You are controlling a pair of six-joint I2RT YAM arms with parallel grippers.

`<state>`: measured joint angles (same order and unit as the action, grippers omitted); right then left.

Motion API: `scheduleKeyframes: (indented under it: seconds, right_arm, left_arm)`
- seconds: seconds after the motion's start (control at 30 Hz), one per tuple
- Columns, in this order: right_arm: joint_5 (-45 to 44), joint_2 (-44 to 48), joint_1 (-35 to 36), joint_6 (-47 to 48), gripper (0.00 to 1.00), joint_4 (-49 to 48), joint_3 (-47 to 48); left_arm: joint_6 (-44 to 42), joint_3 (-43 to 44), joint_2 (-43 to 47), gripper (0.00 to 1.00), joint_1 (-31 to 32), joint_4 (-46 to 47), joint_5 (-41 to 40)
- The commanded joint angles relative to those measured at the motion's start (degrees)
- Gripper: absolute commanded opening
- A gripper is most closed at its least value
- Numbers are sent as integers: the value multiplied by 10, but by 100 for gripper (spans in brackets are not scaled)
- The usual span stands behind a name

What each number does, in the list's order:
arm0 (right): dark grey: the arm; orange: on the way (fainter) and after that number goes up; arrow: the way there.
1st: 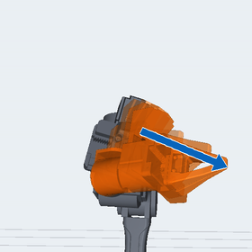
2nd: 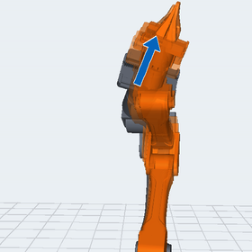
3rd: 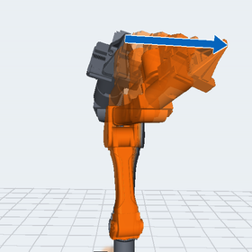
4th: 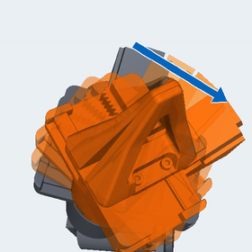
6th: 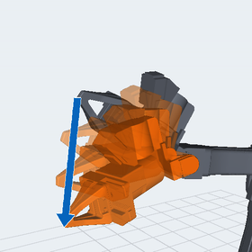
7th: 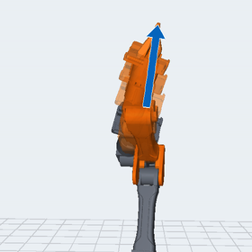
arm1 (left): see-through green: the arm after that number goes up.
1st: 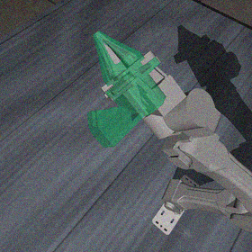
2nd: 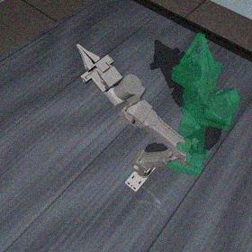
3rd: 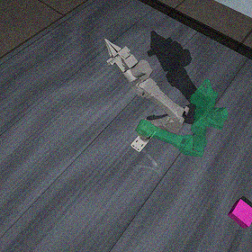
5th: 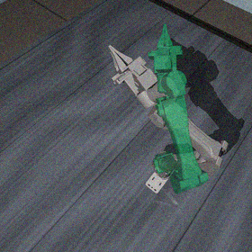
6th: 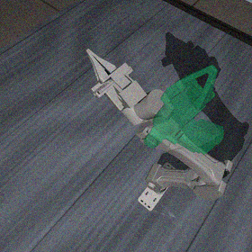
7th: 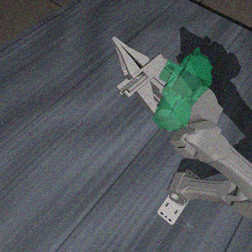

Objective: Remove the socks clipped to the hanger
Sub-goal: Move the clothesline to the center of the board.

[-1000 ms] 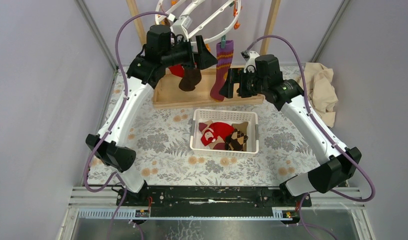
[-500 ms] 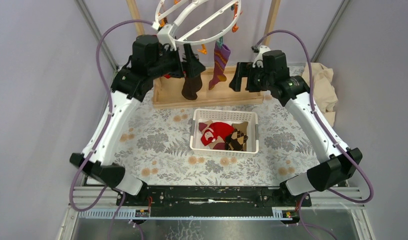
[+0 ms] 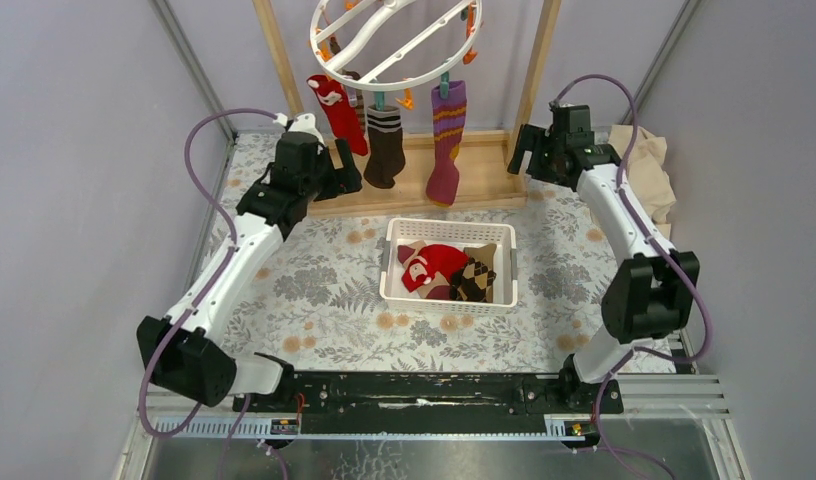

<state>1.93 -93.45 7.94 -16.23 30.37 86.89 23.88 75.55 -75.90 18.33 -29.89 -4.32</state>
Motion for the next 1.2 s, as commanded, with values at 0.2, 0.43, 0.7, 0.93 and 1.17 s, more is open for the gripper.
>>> scheduleKeyframes:
  seconds: [0.2,0.43,0.7,0.93,1.17]
  right_arm:
    - [-91,-115,-4,25,91,-61,19]
    - [-100,-198,-20,35,87,-76,58]
    - [-79,-245,-33,31,79,-91,64]
    - [-50,-254,-36,27,75,-99,39]
    - [-31,-261,-36,27,69,-91,29]
  left_arm:
    - [42,-57,-98,98,-66,152,-116]
    - [40,-15,-187,87,-110,155,-122]
    - [22,25,-270,80,-128,154,-112]
    - [23,70,-348,83,-142,113,-96]
    - [27,73,-376,84,-152,81,-66]
